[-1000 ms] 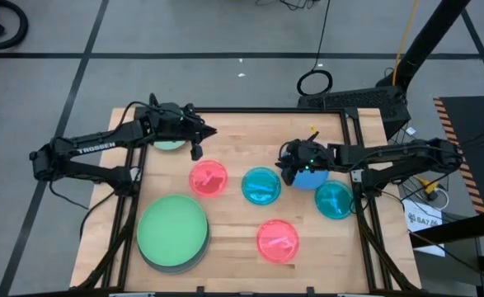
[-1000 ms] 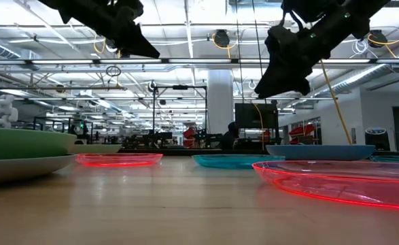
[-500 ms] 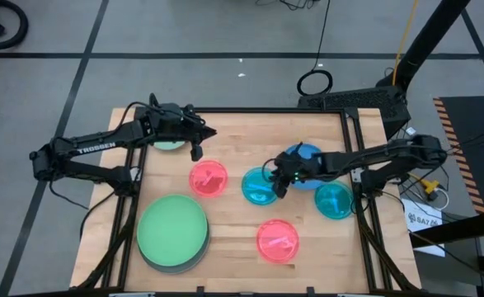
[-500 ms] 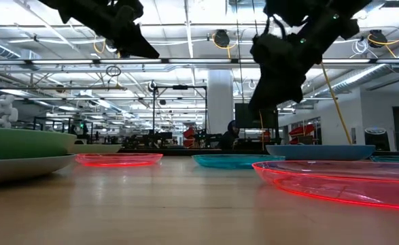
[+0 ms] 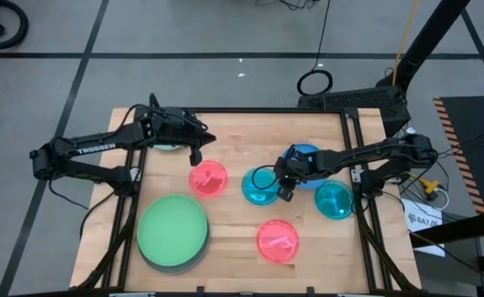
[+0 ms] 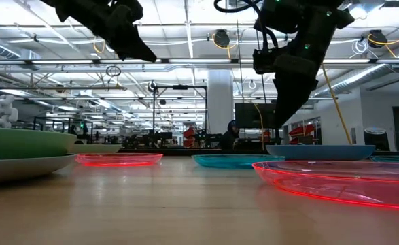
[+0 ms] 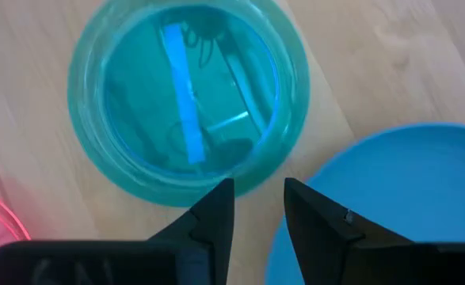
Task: Stack plastic plates
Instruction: Stack the blue plate on the green plate
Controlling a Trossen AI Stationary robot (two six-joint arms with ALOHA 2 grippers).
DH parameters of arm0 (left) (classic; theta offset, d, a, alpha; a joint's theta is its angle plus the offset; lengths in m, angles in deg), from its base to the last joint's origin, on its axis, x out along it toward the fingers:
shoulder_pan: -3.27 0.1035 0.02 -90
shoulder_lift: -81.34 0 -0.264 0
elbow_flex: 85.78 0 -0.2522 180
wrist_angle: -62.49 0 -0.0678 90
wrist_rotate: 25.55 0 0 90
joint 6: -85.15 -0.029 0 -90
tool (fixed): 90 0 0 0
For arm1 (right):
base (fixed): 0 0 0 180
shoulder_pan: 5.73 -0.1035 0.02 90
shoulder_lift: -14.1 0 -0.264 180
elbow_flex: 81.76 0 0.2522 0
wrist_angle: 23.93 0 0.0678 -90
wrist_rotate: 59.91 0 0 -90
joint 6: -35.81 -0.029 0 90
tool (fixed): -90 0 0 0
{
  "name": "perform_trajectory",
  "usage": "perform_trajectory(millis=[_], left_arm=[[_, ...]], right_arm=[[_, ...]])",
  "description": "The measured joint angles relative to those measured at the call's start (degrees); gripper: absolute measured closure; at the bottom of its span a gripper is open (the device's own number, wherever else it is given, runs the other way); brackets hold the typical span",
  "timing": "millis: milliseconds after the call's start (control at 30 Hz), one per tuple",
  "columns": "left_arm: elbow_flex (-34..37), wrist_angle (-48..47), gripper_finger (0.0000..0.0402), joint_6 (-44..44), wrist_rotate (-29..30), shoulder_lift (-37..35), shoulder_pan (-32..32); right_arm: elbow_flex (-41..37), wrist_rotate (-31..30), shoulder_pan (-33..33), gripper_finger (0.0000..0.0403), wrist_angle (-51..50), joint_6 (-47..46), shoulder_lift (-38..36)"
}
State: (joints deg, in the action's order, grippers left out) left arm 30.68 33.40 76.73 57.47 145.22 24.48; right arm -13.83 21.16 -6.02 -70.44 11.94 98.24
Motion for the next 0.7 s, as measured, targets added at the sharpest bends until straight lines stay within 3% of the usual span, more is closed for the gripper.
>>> perform_trajectory(millis=[233, 400, 700], left_arm=[[0.02, -0.11, 0.0360, 0.14, 0.00, 0.00, -1.46], [0.01, -0.09, 0.0360, 0.50, 0.00, 0.00, -1.88], [0.02, -0.50, 0.0360, 4.68, 0.11, -0.01, -1.88]], right_arm=[[0.00, -0.50, 0.00, 0.0298, 0.11, -0.12, 0.00], [0.00, -4.80, 1.08, 0.0298, -2.38, -5.07, -0.21], [0.00, -2.36, 7.85, 0.0298, -10.47, -13.94, -0.74]])
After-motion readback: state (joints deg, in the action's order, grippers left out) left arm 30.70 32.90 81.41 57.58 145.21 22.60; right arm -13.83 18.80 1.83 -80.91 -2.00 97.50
